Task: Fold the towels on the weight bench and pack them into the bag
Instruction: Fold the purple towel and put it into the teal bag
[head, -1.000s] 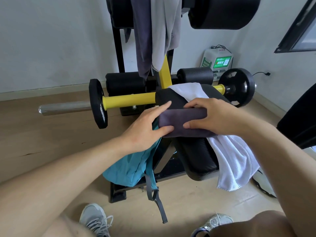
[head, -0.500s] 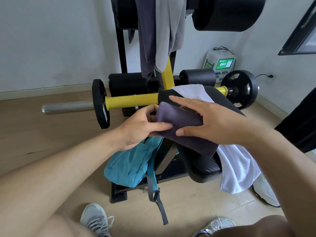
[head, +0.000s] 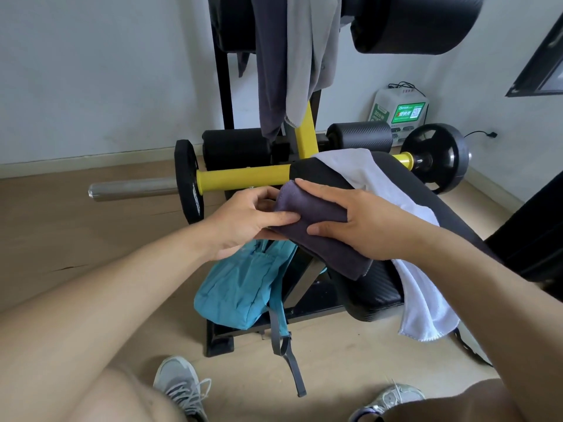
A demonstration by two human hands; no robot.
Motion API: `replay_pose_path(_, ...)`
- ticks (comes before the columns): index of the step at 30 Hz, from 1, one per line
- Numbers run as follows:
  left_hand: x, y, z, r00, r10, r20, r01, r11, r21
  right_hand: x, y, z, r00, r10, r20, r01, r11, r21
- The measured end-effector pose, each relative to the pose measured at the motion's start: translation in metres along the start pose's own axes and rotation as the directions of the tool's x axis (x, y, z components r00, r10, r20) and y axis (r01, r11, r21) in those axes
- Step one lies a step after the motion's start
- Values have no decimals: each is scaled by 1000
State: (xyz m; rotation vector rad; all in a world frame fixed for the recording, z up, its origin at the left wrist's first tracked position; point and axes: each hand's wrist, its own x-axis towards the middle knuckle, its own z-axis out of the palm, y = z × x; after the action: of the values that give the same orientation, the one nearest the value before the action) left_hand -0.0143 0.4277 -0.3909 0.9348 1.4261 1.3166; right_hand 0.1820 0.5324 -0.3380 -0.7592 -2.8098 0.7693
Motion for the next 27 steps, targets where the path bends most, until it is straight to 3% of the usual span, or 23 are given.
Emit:
replay_pose_path(6,-1,-10,-37,995,-100,-1,99,986,134,4,-20,21,998,56,-21,-57,995,-79)
replay_pose_path(9,-1,-23,-60,983,-127,-136,154,966,206,6,-39,45,999,38,-1,-38,990,-133)
replay_pose_path(12,5,-41,-79,961,-95,-261,194,901,387,18,-60,84,991,96,94,-74,975,-211)
replay_pose_path(15,10,-58,-90,946,-65,-317,225,836,501,49,-55,135,960,223,167,-180,954,-239)
replay_pose_path(17,12,-67,-92,952,-59,-299,220,811,542,71,-39,162,907,357,223,-342,934,-101)
replay_pose_path(19,16,-73,-92,957,-64,-284,222,791,570,93,-22,182,837,504,213,-542,819,191)
replay_pose_path(20,18,-76,-92,957,-70,-281,228,781,582,103,-14,190,776,601,194,-626,693,358)
replay_pose_path(22,23,-78,-91,958,-87,-272,242,752,613,122,3,202,624,763,166,-672,416,613)
replay_pose_path(23,25,-79,-90,958,-94,-271,251,730,636,133,14,208,581,800,150,-638,332,695)
replay_pose_path(27,31,-82,-91,957,-104,-269,267,673,690,171,59,225,569,781,256,-527,108,843)
